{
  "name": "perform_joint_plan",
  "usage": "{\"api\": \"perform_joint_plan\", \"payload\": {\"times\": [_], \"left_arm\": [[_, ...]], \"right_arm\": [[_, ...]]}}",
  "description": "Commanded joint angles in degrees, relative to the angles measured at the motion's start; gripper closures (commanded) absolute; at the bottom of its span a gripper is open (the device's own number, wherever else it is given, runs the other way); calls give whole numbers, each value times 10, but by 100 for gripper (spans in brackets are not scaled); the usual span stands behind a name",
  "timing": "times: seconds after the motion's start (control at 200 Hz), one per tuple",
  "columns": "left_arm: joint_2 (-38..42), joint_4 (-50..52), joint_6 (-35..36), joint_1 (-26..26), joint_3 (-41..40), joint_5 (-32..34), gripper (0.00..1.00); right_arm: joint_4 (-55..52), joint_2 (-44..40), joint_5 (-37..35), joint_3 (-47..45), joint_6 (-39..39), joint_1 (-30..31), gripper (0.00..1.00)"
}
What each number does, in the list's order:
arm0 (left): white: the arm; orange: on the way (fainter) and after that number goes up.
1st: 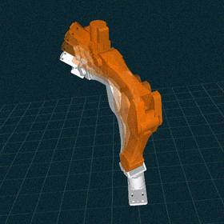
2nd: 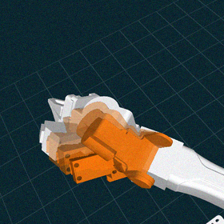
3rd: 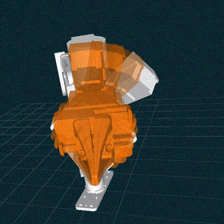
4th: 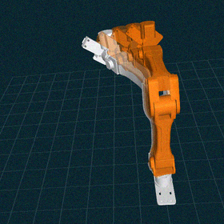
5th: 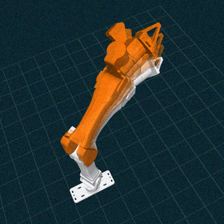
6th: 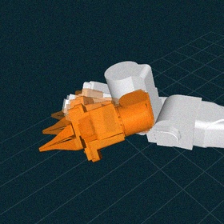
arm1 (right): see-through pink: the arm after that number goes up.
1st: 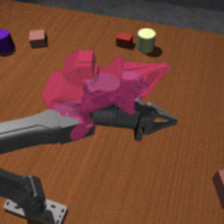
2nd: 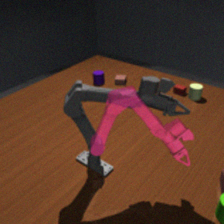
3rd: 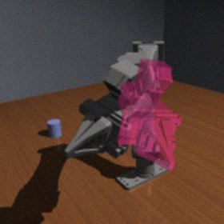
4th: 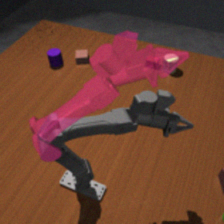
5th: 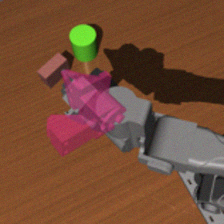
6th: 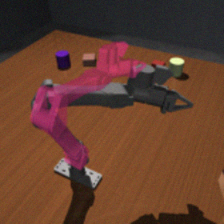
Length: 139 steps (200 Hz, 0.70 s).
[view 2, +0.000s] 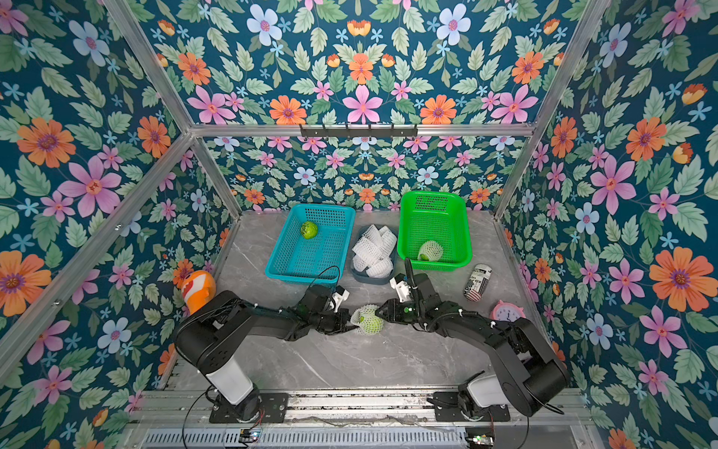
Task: Sleeve custard apples in foam nets
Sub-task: Put on the foam net on the custard apple.
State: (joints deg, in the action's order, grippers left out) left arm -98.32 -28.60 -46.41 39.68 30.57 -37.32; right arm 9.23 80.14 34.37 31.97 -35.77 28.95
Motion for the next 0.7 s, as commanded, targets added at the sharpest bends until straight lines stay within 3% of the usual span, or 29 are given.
{"api": "perform_joint_plan", "payload": {"times": [0.0,0.18,0.47,0.69], "left_arm": [[0,4,5,0,0,2,100],[-4,0,4,0,4,-1,100],[-10,2,6,0,5,-1,100],[-13,1,8,0,4,-1,100]], "right_arm": [[6,2,0,1,5,1,71],[11,14,-3,0,4,1,91],[-2,37,-32,8,5,1,100],[9,61,-46,6,2,0,100]]}}
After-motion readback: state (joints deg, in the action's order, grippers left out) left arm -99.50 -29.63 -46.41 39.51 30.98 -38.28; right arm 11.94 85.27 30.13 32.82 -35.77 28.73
